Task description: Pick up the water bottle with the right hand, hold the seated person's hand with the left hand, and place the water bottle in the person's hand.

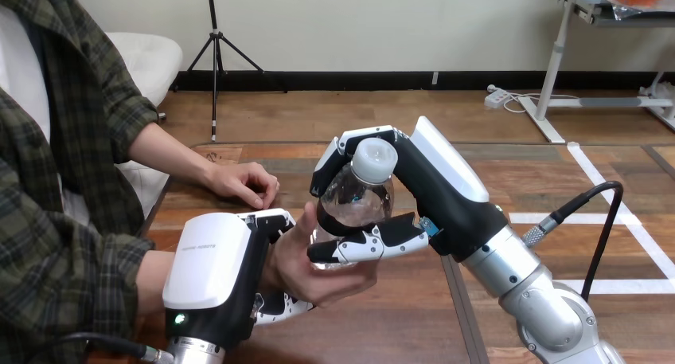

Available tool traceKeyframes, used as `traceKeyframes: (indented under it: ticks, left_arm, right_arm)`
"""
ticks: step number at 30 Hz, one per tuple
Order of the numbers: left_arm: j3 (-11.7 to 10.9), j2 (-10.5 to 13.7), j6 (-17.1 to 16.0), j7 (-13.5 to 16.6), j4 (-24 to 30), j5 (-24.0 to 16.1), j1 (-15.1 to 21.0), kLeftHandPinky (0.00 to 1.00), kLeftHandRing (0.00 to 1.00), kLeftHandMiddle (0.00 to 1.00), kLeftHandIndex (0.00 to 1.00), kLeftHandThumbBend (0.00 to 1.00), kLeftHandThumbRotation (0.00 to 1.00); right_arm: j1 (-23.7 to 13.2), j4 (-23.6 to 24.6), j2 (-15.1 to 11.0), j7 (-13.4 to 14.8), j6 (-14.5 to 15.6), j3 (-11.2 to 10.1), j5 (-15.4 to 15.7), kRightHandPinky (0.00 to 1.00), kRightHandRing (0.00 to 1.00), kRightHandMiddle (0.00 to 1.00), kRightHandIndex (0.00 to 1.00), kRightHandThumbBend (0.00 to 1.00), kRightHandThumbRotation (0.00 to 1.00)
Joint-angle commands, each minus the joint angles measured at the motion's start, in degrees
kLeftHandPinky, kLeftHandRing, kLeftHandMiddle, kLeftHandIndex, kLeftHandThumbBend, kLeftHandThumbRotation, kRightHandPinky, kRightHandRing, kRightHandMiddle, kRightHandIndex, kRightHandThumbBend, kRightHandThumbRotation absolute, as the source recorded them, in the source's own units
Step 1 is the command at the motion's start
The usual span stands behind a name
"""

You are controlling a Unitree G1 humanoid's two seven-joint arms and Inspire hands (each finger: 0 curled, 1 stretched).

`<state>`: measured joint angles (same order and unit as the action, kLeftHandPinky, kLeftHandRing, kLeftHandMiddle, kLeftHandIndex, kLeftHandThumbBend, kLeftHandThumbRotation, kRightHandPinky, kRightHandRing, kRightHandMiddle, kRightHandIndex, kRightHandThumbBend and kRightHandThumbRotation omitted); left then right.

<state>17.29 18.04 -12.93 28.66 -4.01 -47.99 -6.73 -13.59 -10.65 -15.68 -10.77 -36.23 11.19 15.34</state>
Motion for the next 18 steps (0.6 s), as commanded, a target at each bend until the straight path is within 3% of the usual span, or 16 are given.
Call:
traceKeyframes:
  ticks: [1,18]
  left_arm:
    - [1.17,-1.03,-1.06,-0.38,1.44,0.06,1.71,0.28,0.33,0.37,0.41,0.85,0.00]
    - [1.00,-0.93,-0.96,-0.43,1.22,0.03,1.97,0.28,0.32,0.37,0.41,0.85,0.00]
  right_arm:
    - [-0.32,2.32,-0.34,-0.82,-0.27,-0.15,-1.20,0.31,0.34,0.42,0.43,0.74,0.00]
    - [-0.77,1.62,0.20,-0.59,-0.48,-0.10,-1.23,0.31,0.35,0.43,0.44,0.72,0.00]
